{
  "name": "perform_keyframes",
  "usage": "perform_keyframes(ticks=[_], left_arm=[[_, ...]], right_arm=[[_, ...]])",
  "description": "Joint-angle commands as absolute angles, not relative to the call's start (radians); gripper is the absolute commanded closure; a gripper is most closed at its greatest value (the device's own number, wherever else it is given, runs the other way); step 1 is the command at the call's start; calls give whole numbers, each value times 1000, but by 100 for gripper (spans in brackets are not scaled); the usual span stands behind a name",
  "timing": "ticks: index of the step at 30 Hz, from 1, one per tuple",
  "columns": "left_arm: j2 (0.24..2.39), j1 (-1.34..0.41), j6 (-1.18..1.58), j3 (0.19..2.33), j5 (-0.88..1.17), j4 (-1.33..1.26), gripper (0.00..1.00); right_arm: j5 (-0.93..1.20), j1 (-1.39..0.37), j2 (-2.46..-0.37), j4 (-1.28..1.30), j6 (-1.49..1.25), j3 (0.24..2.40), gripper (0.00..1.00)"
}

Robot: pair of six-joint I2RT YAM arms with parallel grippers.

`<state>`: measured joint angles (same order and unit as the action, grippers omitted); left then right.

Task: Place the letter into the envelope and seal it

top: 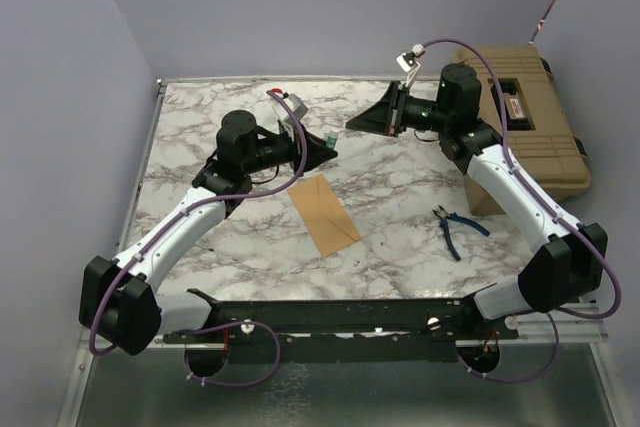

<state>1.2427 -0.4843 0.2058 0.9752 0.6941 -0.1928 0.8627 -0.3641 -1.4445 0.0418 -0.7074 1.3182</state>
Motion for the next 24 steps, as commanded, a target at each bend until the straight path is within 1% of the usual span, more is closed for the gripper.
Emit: perform_keyframes(ticks=[1, 4, 7, 13, 16, 20, 24], left_arm=[[1259, -497, 156, 1017, 733, -204, 100], [1266, -502, 145, 1028, 736, -192, 100], [1274, -509, 130, 1037, 739, -173, 100], [1303, -541, 109, 1058, 746, -145, 100], [1314, -555, 91, 1070, 735, -129, 100], [1321, -561, 71, 1082, 723, -114, 100], [1328, -564, 50, 1083, 717, -88, 100]], right_arm=[[961, -359, -1471, -28, -777, 1351, 99], [962, -360, -1472, -3, -753, 1354, 99], [957, -360, -1474, 85, -699, 1385, 99], [994, -360, -1483, 114, -688, 1394, 99], [1000, -360, -1478, 194, -634, 1406, 99], [923, -360, -1464, 366, -522, 1449, 99], [866, -360, -1427, 359, -526, 1457, 99]])
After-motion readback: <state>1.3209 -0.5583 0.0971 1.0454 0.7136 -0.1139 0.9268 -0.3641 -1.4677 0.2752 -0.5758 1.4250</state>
